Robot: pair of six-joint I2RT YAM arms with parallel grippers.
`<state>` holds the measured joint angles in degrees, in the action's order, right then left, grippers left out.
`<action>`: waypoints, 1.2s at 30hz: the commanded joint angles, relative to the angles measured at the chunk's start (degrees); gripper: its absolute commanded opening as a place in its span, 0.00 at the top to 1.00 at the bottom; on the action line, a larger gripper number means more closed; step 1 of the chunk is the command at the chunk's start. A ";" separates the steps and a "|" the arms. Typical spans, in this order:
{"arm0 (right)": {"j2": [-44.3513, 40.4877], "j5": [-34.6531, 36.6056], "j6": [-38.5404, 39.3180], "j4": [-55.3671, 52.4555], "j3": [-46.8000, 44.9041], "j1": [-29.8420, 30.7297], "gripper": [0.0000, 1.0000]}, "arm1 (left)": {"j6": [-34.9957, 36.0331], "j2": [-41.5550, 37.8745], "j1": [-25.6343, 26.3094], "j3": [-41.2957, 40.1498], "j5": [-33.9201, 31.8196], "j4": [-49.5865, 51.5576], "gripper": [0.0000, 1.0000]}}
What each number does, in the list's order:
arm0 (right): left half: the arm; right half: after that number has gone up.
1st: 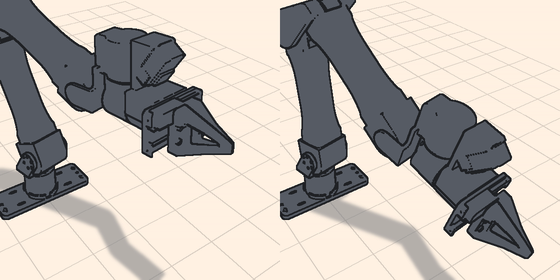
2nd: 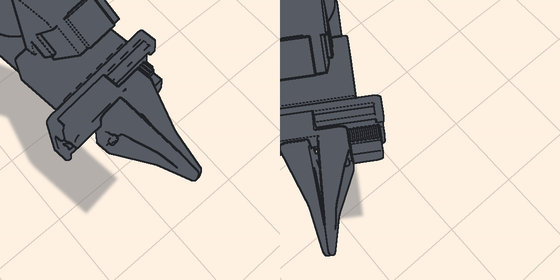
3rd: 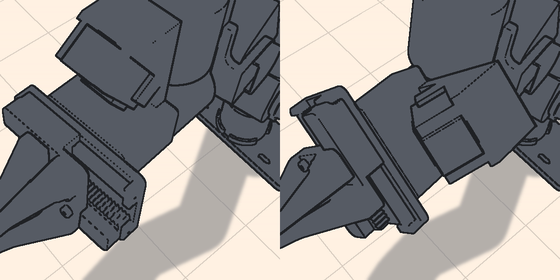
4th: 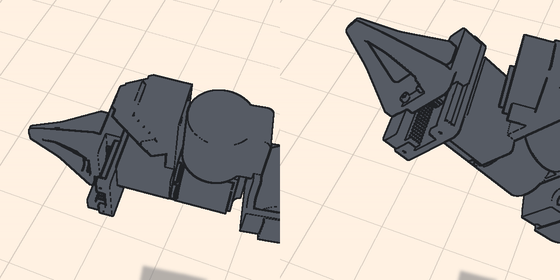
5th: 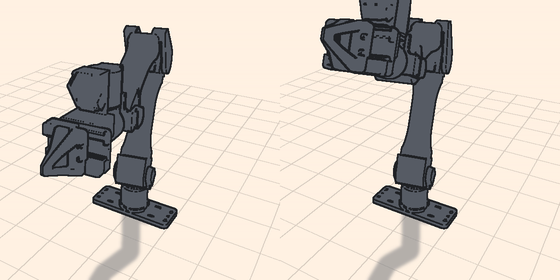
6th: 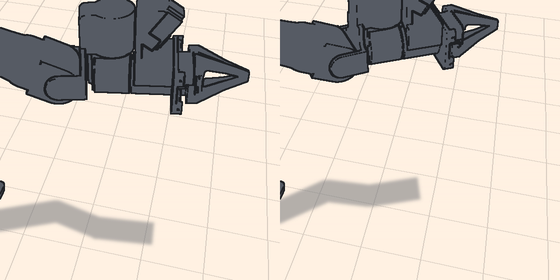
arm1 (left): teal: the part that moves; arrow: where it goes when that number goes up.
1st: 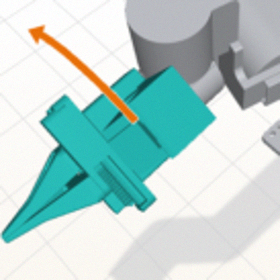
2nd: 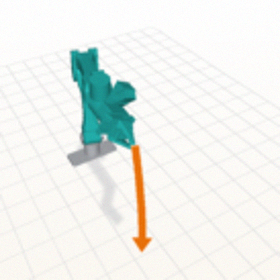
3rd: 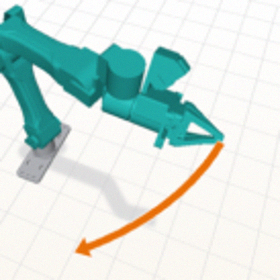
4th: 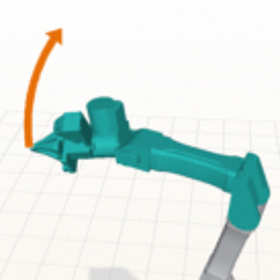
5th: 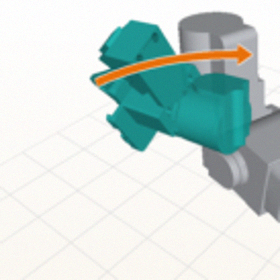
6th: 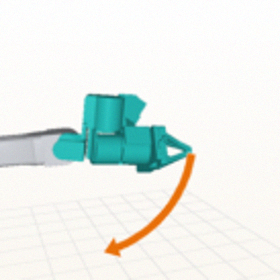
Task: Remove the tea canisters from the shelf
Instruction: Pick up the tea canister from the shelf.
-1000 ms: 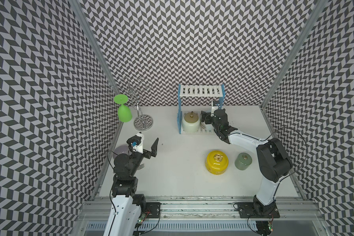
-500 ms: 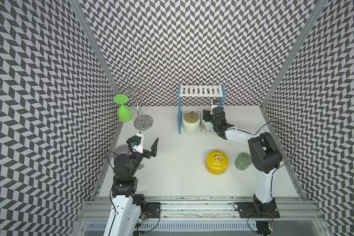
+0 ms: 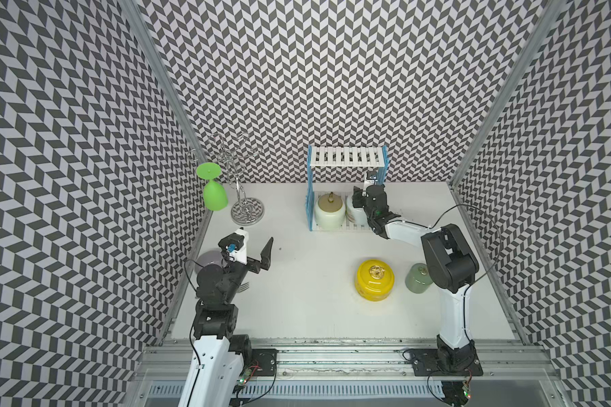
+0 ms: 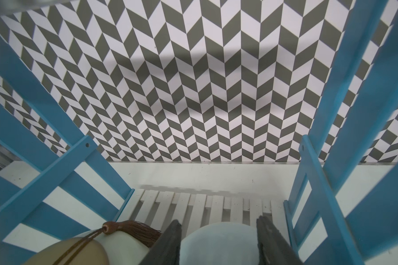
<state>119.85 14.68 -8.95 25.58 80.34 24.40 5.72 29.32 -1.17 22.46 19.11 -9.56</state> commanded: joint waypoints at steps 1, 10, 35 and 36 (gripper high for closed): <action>2.43 -1.76 0.11 -1.99 -1.49 0.29 0.52 | 0.63 -0.25 -0.26 -0.43 -0.66 -1.50 0.00; 3.68 -0.88 1.43 -0.71 -4.49 0.84 0.66 | 1.27 -1.13 -0.11 -0.88 -0.88 -2.30 0.00; -2.82 -3.14 5.04 -3.89 -1.06 2.40 1.00 | 2.03 -1.83 0.00 -0.72 -2.45 -2.08 0.00; -3.31 -3.05 5.57 -3.17 -0.89 2.64 1.00 | 2.32 -1.81 0.11 -0.91 -2.47 -2.39 0.00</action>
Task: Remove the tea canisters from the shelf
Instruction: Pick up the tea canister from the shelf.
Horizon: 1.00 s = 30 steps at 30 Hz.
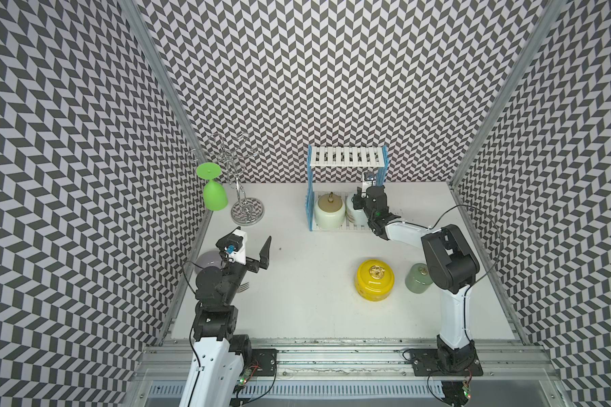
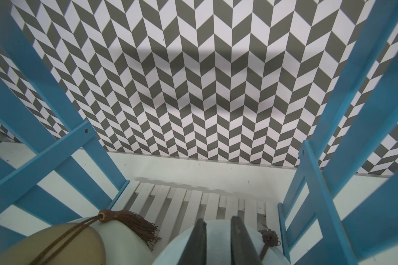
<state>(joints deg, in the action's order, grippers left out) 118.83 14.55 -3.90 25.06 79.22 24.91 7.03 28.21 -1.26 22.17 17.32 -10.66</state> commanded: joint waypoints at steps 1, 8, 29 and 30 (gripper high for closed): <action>-2.76 -2.66 1.04 -2.52 0.41 2.42 1.00 | 0.97 -0.70 0.20 -0.60 -0.47 -1.45 0.00; -6.61 -2.25 1.22 -2.58 1.50 3.21 1.00 | 1.03 -0.70 -0.06 -0.68 -0.53 -1.65 0.00; -23.15 -2.58 1.71 -3.11 -3.44 5.79 1.00 | 1.52 -0.70 0.03 -1.02 -0.28 -2.21 0.00; -24.13 -2.78 1.48 -3.73 -3.87 6.07 1.00 | 1.21 -0.70 -0.14 -0.78 -0.25 -2.22 0.00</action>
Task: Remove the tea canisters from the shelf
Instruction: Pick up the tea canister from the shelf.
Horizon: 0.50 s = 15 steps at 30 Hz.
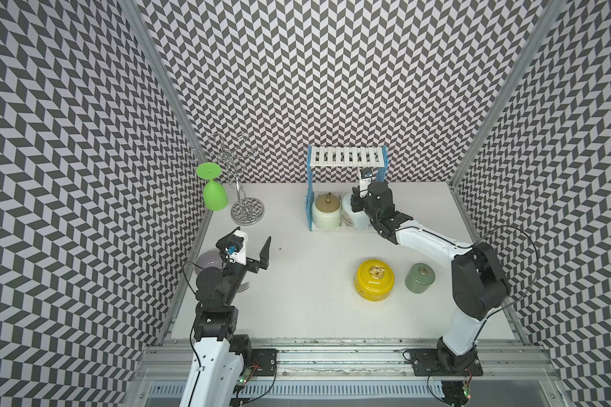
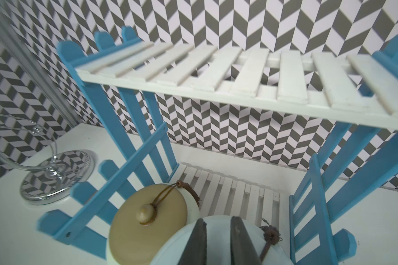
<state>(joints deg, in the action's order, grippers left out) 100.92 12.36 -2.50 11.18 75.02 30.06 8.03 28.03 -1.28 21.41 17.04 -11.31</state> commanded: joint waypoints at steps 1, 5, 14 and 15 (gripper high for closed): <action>-7.11 -0.97 -0.08 9.61 -0.04 1.20 1.00 | 0.11 -0.53 -0.13 0.03 -0.20 -1.37 0.00; -11.31 -3.06 -0.22 9.54 -2.74 2.23 1.00 | 0.73 -0.53 0.22 -0.33 -0.29 -1.61 0.00; -20.00 -10.33 2.75 8.44 -8.22 6.40 1.00 | 0.26 0.49 0.11 0.24 -0.54 -1.59 0.00; -20.76 -11.90 2.80 8.10 -8.76 6.50 1.00 | 0.19 0.76 0.13 0.52 -0.84 -1.36 0.00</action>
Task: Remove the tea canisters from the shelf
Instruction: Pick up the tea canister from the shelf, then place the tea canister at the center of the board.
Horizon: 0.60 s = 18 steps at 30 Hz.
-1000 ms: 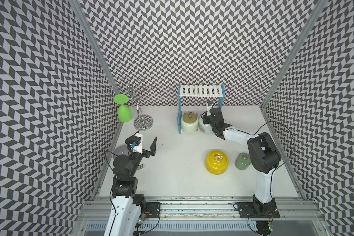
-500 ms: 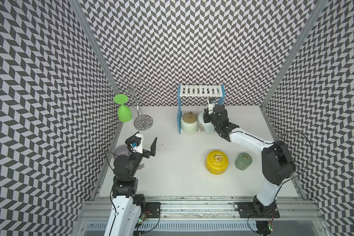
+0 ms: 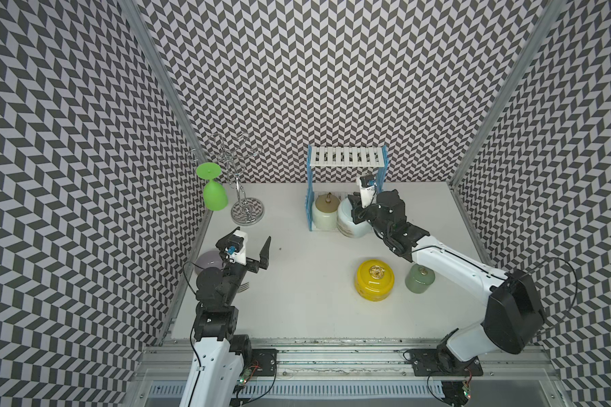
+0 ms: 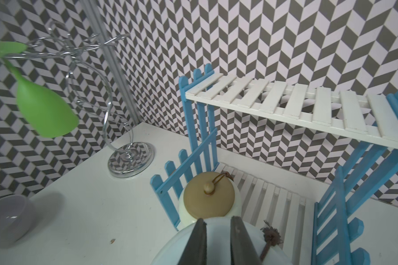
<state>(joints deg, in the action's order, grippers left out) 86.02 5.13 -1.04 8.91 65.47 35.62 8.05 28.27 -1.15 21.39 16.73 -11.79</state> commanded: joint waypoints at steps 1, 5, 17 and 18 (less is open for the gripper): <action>-6.47 -6.07 1.45 10.10 0.35 1.03 1.00 | 0.43 0.48 0.12 0.93 -0.63 -0.44 0.00; -8.76 -11.69 4.27 12.50 -3.50 1.17 1.00 | 0.56 0.55 0.05 2.50 0.07 -0.06 0.00; -6.56 -28.84 9.36 21.56 -10.37 2.18 1.00 | 0.99 0.07 -0.45 3.61 -4.32 0.85 0.00; -5.83 -29.76 9.56 21.91 -10.24 2.27 1.00 | 0.99 0.16 -0.60 3.48 -3.94 0.49 0.00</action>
<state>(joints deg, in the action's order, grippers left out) 80.62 -18.31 6.74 15.16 52.53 37.32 8.14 28.97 -1.30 23.92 13.58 -11.18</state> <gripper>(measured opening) 0.192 0.998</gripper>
